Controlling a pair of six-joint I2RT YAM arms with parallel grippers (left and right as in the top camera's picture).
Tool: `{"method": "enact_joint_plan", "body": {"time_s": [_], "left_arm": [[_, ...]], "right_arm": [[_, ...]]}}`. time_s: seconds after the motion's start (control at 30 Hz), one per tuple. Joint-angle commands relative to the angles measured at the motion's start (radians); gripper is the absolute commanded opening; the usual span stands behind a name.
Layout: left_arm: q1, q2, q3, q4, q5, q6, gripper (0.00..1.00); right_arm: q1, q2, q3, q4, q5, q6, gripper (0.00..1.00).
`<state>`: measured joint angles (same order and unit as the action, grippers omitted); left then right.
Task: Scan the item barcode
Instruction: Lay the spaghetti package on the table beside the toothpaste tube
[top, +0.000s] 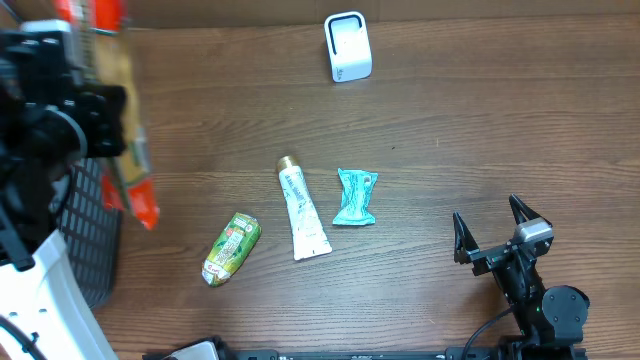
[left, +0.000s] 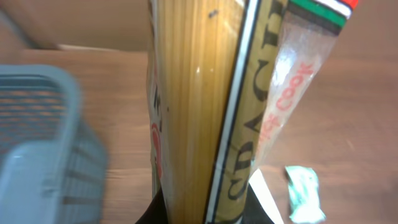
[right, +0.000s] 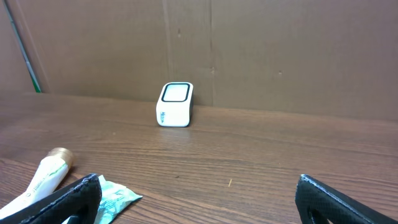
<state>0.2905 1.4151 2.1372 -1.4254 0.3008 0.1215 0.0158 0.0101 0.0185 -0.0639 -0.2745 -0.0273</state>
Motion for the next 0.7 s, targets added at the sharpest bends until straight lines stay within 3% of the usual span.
{"method": "enact_joint_plan", "body": {"time_s": [0.0, 0.2, 0.53, 0.67], "left_arm": [[-0.101, -0.004, -0.018, -0.018, 0.036, -0.014, 0.04], [-0.223, 0.031, -0.182, -0.01, 0.032, -0.06, 0.04], [-0.385, 0.036, -0.73, 0.329, 0.032, -0.331, 0.04], [-0.449, 0.036, -0.976, 0.59, 0.032, -0.529, 0.04]], "right_arm": [[0.006, -0.007, -0.011, 0.006, -0.003, -0.003, 1.0], [0.006, -0.007, -0.011, 0.006, -0.003, -0.003, 1.0], [0.006, -0.007, -0.011, 0.006, -0.003, -0.003, 1.0], [0.006, -0.007, -0.011, 0.006, -0.003, -0.003, 1.0]]}}
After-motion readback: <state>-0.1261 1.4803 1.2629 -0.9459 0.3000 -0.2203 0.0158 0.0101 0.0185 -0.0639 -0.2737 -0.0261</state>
